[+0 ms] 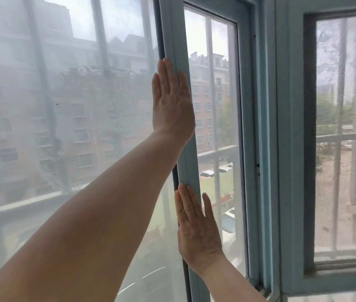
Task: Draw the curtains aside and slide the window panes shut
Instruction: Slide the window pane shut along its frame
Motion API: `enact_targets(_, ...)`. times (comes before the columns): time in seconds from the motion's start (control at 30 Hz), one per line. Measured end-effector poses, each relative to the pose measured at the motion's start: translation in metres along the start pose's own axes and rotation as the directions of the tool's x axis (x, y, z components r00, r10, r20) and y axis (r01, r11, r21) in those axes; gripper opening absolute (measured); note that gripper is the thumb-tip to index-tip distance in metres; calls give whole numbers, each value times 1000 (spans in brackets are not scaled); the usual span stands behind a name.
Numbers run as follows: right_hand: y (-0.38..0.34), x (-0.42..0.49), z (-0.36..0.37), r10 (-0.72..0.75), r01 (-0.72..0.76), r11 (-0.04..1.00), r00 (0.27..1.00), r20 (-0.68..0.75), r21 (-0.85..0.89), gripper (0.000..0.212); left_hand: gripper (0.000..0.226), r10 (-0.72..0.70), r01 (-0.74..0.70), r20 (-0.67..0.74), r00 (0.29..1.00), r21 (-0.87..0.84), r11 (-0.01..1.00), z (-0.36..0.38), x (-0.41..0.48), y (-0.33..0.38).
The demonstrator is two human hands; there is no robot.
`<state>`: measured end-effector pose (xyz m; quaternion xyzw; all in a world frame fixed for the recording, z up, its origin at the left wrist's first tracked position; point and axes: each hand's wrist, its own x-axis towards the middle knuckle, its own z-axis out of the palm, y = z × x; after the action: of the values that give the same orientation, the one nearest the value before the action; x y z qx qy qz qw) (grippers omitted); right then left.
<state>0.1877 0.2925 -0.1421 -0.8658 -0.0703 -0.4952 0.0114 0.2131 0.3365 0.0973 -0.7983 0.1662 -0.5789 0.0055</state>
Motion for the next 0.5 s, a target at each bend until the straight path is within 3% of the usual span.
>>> enact_targets(0.5,111,9,29,10,-10,999,1000,-2,-38,68,63,2,-2,-9,1000,-11,1000,57,43,93)
